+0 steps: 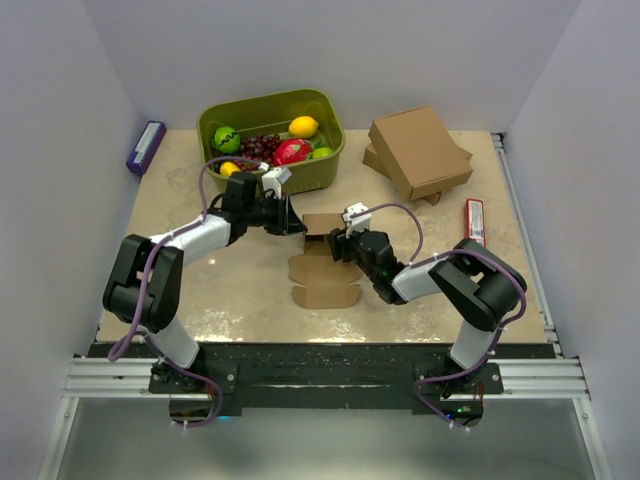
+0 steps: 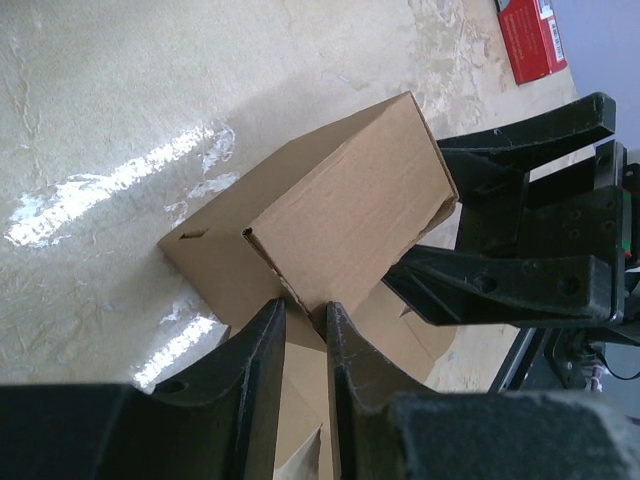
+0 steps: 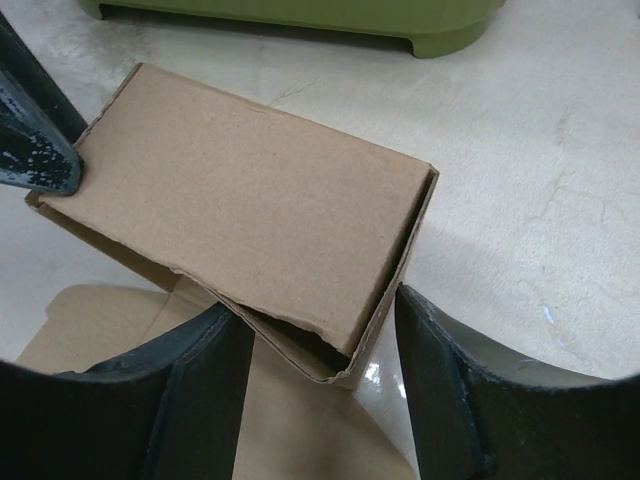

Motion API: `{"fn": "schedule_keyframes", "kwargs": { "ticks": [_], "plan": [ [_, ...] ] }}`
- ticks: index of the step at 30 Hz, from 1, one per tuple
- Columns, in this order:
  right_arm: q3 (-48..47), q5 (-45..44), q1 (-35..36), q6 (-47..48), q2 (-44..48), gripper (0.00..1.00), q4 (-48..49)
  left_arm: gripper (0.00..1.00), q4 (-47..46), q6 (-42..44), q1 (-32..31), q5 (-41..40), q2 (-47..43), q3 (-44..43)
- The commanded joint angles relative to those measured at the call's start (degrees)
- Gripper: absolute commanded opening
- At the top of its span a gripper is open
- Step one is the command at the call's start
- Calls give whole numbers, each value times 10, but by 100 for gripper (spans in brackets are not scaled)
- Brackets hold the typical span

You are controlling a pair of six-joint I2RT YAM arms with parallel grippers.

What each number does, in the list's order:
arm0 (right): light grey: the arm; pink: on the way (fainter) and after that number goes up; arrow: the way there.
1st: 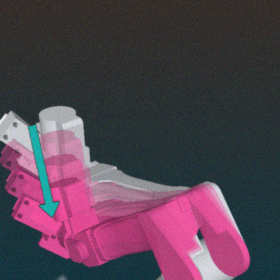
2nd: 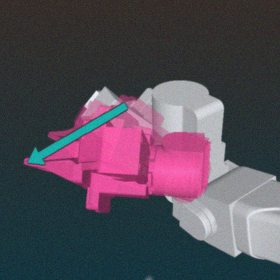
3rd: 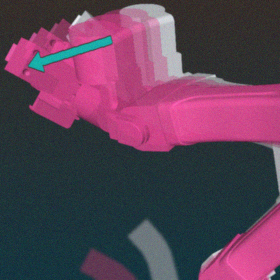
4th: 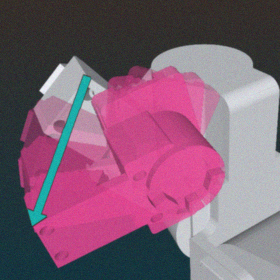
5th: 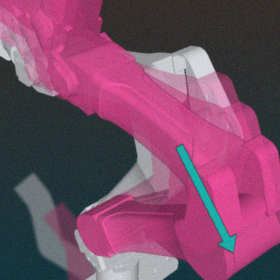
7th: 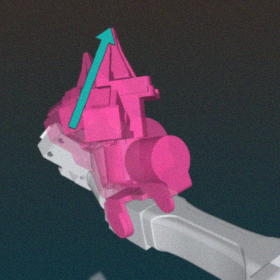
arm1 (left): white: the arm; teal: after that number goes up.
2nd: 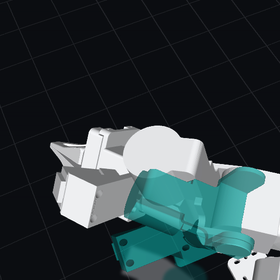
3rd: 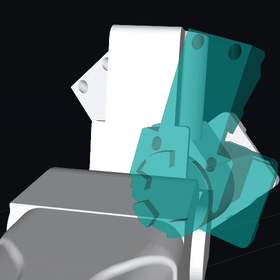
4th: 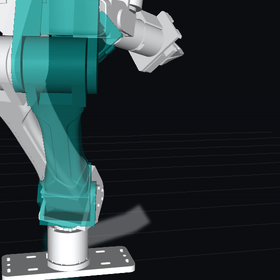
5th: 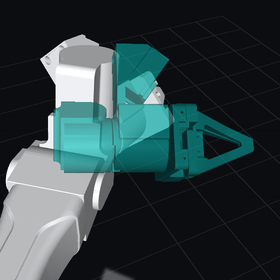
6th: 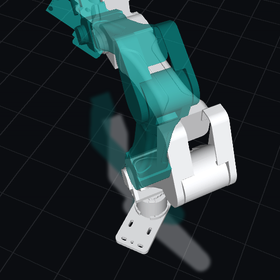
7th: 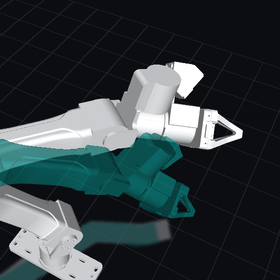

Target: Fold the paper box

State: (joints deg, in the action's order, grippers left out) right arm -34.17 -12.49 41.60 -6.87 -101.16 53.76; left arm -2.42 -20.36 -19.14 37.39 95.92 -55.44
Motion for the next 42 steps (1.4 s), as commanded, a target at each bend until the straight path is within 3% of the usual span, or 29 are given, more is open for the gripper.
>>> {"fn": "schedule_keyframes", "kwargs": {
  "ticks": [1,4,13,29,42],
  "plan": [
    [-27,-5,0,19,-3,52,33,26,15,18,-1,22,17,-9],
    [-31,-7,0,20,-9,44,28,28,9,13,-1,30,16,-8],
    [-37,-30,1,5,-11,32,12,28,5,12,-1,33,15,-6],
    [-71,-156,32,1,-38,0,-52,28,-24,-5,-1,54,8,5],
    [-100,-247,40,-50,-55,0,-131,27,-45,-12,-1,68,3,14]
  ]
}}
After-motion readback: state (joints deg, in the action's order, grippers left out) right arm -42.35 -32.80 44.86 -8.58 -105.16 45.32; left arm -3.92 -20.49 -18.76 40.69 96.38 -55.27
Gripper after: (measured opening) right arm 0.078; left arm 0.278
